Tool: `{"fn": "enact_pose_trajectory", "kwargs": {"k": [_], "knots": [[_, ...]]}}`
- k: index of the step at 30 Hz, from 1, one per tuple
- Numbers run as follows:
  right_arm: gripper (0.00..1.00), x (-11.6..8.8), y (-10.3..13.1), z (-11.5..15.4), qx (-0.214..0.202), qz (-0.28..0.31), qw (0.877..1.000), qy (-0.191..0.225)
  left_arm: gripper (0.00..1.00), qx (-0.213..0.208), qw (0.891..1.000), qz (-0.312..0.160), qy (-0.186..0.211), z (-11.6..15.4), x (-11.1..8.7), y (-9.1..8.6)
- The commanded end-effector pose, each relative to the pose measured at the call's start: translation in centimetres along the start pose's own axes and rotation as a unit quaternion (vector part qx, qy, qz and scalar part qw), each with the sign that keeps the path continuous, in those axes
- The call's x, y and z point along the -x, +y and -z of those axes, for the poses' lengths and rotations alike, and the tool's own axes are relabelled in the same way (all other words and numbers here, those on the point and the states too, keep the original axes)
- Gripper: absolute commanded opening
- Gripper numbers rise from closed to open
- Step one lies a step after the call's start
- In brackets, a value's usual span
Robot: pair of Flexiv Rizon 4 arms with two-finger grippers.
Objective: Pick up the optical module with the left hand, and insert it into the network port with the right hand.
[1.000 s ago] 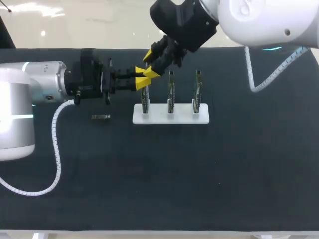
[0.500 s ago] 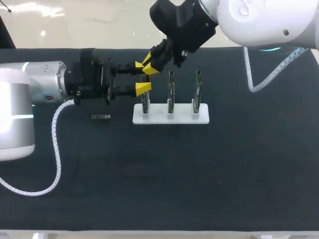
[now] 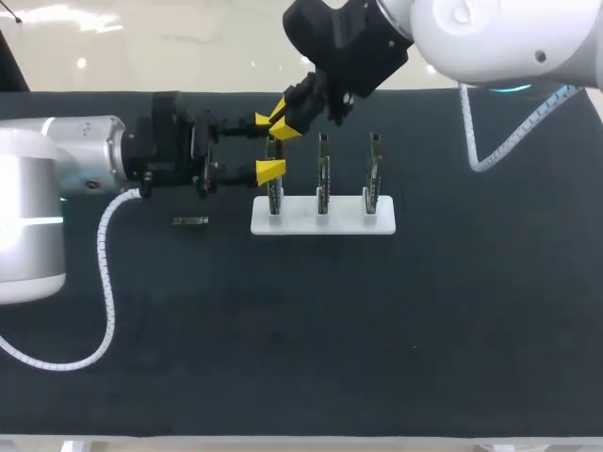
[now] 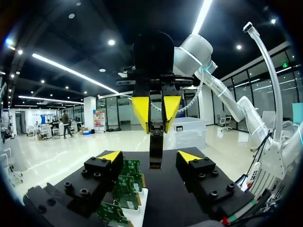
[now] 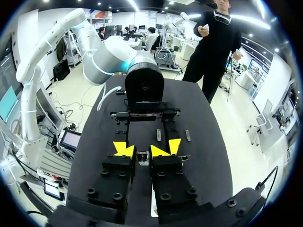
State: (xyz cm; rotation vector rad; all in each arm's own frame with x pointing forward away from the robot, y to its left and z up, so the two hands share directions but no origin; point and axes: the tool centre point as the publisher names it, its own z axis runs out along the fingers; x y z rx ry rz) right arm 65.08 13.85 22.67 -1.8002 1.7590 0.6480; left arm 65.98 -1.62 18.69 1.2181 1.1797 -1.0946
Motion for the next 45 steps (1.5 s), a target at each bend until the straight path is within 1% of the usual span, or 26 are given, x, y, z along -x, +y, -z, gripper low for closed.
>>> {"fn": "enact_pose_trajectory", "kwargs": {"k": [1, 2, 3, 6, 8, 11, 15, 17, 19, 21, 22, 24, 25, 27, 28, 31, 32, 34, 41, 45], "knots": [[0.0, 0.0, -0.2, 0.2, 0.003, -0.002, 1.0, -0.001, 1.0, -0.012, 1.0, -0.006, 0.028, 2.0, 0.4, 0.0], [0.0, -0.1, -0.3, 0.2, 0.006, -0.005, 1.0, -0.002, 1.0, -0.018, 0.999, 0.0, 0.042, 2.9, 0.3, 0.2], [0.0, -0.1, -0.3, 0.2, 0.007, -0.006, 1.0, -0.002, 1.0, -0.02, 0.999, -0.002, 0.047, 3.2, 0.3, 0.2], [0.0, -0.2, -0.4, 0.2, 0.008, -0.005, 1.0, -0.002, 1.0, -0.018, 0.996, -0.003, 0.087, 5.1, 0.1, 0.9], [0.0, -0.2, -0.5, 0.1, 0.009, -0.005, 1.0, -0.003, 1.0, -0.018, 0.995, -0.008, 0.101, 6.0, 0.0, 1.2], [0.0, -0.3, -0.5, 0.1, 0.011, -0.004, 1.0, -0.004, 1.0, -0.021, 0.991, -0.014, 0.133, 7.7, 0.2, 1.6], [0.0, -0.4, -0.6, 0.1, 0.013, -0.004, 1.0, -0.006, 1.0, -0.037, 0.984, -0.02, 0.171, 9.8, 0.5, 2.3], [0.0, -0.4, -0.6, 0.1, 0.014, -0.003, 1.0, -0.006, 1.0, -0.044, 0.98, -0.021, 0.191, 10.6, 0.6, 2.7], [0.0, -0.4, -0.7, 0.1, 0.014, -0.003, 1.0, -0.006, 1.0, -0.048, 0.97, -0.01, 0.237, 11.5, 0.7, 3.4], [0.0, -0.4, -0.8, 0.1, 0.014, -0.002, 1.0, -0.006, 1.0, -0.054, 0.966, -0.011, 0.251, 12.2, 0.7, 4.1], [0.0, -0.4, -0.8, 0.1, 0.014, -0.001, 1.0, -0.006, 1.0, -0.054, 0.962, -0.005, 0.268, 12.5, 0.7, 4.4], [0.0, -0.4, -0.9, 0.1, 0.015, 0.0, 1.0, -0.007, 1.0, -0.063, 0.959, -0.016, 0.275, 13.1, 0.8, 4.9], [0.0, -0.5, -1.0, 0.0, 0.016, 0.001, 1.0, -0.007, 1.0, -0.066, 0.955, -0.013, 0.289, 13.5, 0.9, 5.1], [0.0, -0.5, -1.1, 0.0, 0.018, 0.002, 1.0, -0.009, 1.0, -0.073, 0.953, -0.024, 0.293, 14.4, 1.0, 5.4], [0.0, -0.5, -1.1, -0.1, 0.018, 0.002, 1.0, -0.009, 1.0, -0.074, 0.949, -0.024, 0.306, 14.8, 1.1, 5.5], [0.0, -0.5, -1.2, -0.2, 0.019, 0.004, 1.0, -0.011, 1.0, -0.079, 0.944, -0.026, 0.32, 15.8, 1.2, 5.8], [0.0, -0.5, -1.2, -0.3, 0.019, 0.004, 1.0, -0.011, 1.0, -0.087, 0.945, -0.027, 0.315, 16.0, 1.2, 5.9], [0.0, -0.4, -1.3, -0.4, 0.02, 0.005, 1.0, -0.012, 1.0, -0.087, 0.949, -0.039, 0.302, 16.2, 1.3, 5.9], [0.0, -0.1, -1.6, -0.6, 0.021, 0.004, 1.0, -0.015, 1.0, -0.087, 0.949, -0.039, 0.302, 16.2, 1.3, 5.9], [0.0, 0.5, -2.3, -0.9, 0.022, -0.006, 1.0, -0.012, 1.0, -0.087, 0.949, -0.039, 0.302, 16.2, 1.3, 5.9]]}}
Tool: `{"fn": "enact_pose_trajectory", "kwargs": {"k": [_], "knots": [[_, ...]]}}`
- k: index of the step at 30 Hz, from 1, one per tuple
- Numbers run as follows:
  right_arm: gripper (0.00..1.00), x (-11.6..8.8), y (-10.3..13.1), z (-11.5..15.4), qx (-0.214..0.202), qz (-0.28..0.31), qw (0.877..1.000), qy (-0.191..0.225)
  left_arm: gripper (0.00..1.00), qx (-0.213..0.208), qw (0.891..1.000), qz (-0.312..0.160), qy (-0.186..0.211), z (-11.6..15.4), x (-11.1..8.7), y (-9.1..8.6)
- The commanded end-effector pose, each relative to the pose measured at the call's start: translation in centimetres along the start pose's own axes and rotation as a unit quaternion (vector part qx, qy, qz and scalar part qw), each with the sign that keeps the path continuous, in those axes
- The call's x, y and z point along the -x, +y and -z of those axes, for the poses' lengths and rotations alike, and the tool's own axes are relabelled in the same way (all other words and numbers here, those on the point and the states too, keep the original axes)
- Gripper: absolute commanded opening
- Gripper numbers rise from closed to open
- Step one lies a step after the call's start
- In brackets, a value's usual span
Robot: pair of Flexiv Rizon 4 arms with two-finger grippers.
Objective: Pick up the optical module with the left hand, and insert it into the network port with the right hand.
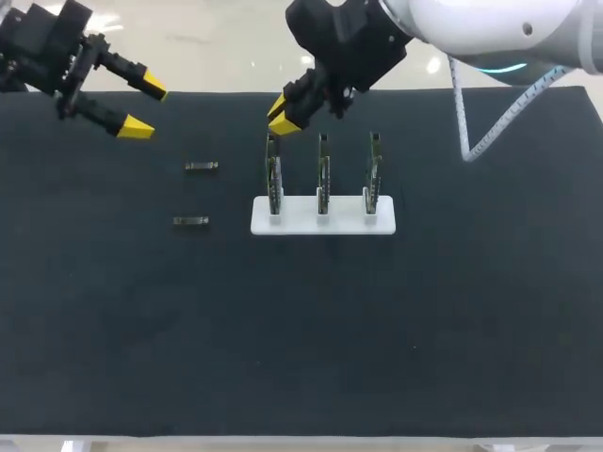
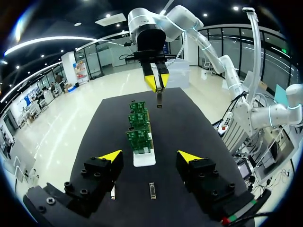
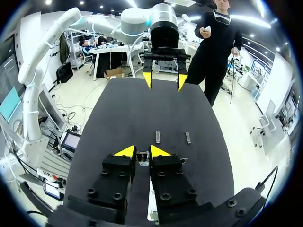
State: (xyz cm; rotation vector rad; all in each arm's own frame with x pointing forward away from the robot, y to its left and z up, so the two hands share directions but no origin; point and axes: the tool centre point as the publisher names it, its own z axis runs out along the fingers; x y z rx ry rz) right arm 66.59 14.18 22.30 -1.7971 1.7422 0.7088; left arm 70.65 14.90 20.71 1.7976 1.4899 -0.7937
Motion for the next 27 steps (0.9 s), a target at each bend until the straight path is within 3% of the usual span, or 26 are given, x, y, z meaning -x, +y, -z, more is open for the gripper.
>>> {"fn": "enact_pose_trajectory", "kwargs": {"k": [1, 12, 27], "knots": [[0.0, 0.7, -1.1, -0.5, 0.005, -0.008, 1.0, 0.005, 1.0, -0.002, 1.0, 0.0, 0.002, 0.0, 0.0, 0.1], [0.0, 1.5, -3.6, -1.4, -0.003, -0.046, 0.999, 0.005, 1.0, -0.002, 1.0, 0.0, 0.002, 0.0, 0.0, 0.1], [0.0, 0.9, -6.8, -2.6, 0.004, -0.025, 1.0, 0.01, 1.0, -0.002, 1.0, 0.0, 0.002, 0.0, 0.0, 0.1]]}}
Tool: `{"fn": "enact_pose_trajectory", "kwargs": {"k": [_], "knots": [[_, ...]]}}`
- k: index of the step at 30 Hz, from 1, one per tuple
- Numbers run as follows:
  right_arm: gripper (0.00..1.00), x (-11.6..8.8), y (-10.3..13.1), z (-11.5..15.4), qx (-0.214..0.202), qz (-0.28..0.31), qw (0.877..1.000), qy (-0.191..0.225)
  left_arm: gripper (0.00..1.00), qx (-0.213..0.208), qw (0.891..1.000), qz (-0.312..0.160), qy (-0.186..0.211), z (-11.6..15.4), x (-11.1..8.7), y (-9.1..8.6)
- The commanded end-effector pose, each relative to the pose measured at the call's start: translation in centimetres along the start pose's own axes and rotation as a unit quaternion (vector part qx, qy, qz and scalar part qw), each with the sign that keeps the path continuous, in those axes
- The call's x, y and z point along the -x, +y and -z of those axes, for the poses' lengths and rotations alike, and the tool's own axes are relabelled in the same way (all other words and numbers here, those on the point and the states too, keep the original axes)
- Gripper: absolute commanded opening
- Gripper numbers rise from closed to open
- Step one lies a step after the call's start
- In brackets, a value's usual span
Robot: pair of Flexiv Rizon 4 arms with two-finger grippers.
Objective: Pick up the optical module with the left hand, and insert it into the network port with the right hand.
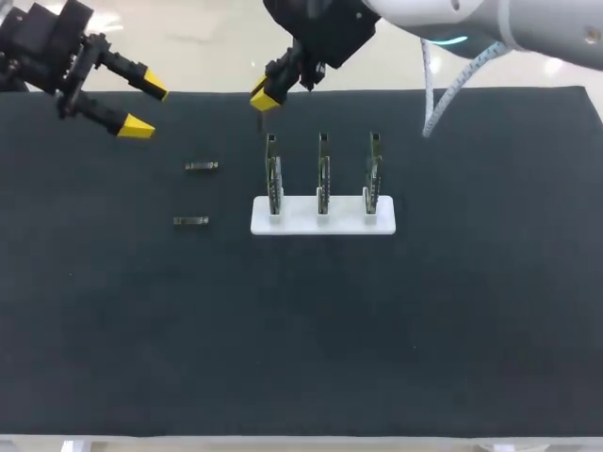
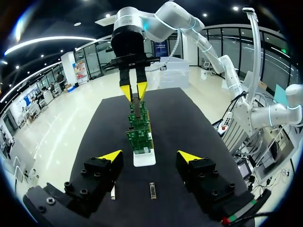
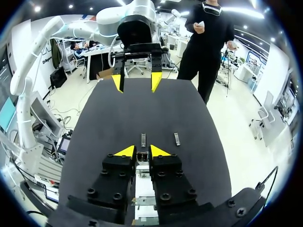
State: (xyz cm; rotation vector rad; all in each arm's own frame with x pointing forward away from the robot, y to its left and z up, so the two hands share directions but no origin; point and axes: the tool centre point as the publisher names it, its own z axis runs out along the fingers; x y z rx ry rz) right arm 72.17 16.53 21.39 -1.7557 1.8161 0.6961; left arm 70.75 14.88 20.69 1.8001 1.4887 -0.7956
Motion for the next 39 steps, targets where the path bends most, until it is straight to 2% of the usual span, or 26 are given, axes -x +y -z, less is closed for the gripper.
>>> {"fn": "enact_pose_trajectory", "kwargs": {"k": [1, 12, 23, 26, 39], "knots": [[0.0, 0.1, -1.4, -0.5, 0.013, 0.004, 1.0, -0.001, 1.0, -0.001, 1.0, 0.0, 0.002, 0.0, 0.0, 0.0], [0.0, -1.3, -2.7, -1.3, 0.023, 0.014, 1.0, 0.008, 1.0, -0.001, 1.0, 0.0, 0.002, 0.0, 0.0, 0.0], [0.0, -2.2, -2.8, -1.3, 0.024, 0.016, 1.0, 0.009, 1.0, -0.001, 1.0, 0.0, 0.002, 0.0, 0.0, 0.0], [0.0, -2.1, -2.8, -1.1, 0.037, 0.017, 0.999, 0.012, 1.0, -0.001, 1.0, 0.0, 0.002, 0.0, 0.0, 0.0], [0.0, -2.1, -2.8, -1.1, 0.037, 0.017, 0.999, 0.012, 1.0, -0.001, 1.0, 0.0, 0.002, 0.0, 0.0, 0.0]]}}
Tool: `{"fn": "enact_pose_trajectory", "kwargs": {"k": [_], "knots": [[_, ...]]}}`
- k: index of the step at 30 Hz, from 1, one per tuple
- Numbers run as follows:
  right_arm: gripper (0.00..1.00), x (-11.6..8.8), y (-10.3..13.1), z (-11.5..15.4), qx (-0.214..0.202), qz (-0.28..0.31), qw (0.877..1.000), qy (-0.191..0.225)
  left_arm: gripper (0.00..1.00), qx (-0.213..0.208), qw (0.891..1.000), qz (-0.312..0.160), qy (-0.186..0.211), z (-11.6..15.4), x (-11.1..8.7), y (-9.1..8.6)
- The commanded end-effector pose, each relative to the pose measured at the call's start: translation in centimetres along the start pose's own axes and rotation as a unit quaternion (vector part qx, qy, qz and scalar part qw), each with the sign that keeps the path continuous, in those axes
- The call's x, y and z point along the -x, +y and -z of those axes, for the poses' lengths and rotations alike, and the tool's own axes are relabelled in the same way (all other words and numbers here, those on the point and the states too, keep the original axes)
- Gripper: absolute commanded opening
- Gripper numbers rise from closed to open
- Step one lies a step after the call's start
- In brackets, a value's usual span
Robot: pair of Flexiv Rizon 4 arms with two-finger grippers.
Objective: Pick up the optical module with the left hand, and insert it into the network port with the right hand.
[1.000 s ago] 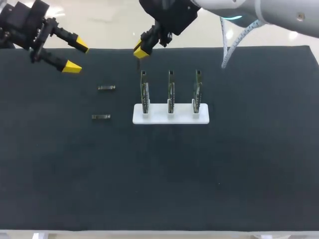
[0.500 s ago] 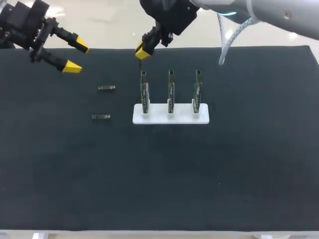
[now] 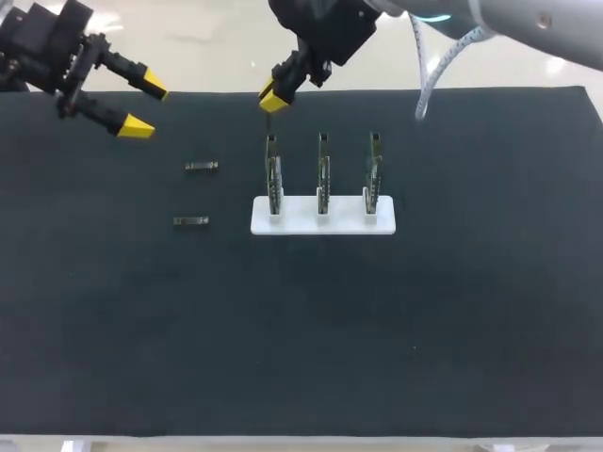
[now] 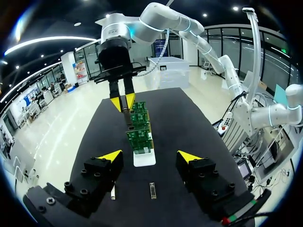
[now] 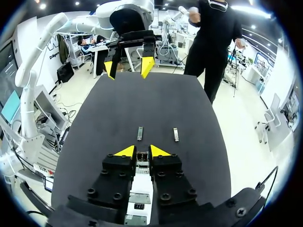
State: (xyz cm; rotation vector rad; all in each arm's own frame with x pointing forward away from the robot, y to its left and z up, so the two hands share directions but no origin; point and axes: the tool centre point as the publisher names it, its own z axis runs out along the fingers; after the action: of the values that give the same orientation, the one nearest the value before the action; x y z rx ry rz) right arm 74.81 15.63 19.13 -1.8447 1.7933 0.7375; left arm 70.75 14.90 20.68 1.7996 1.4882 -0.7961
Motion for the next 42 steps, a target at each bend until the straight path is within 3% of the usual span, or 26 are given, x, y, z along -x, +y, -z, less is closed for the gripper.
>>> {"fn": "enact_pose_trajectory", "kwargs": {"k": [1, 42], "knots": [[0.0, 0.03, -0.14, -0.03, 0.001, 0.0, 1.0, -0.001, 1.0, -0.001, 1.0, 0.0, 0.002, -0.01, 0.04, 0.04], [0.0, -0.82, 0.48, -0.27, -0.003, 0.005, 1.0, -0.006, 1.0, -0.001, 1.0, 0.0, 0.002, -0.01, 0.04, 0.04]]}}
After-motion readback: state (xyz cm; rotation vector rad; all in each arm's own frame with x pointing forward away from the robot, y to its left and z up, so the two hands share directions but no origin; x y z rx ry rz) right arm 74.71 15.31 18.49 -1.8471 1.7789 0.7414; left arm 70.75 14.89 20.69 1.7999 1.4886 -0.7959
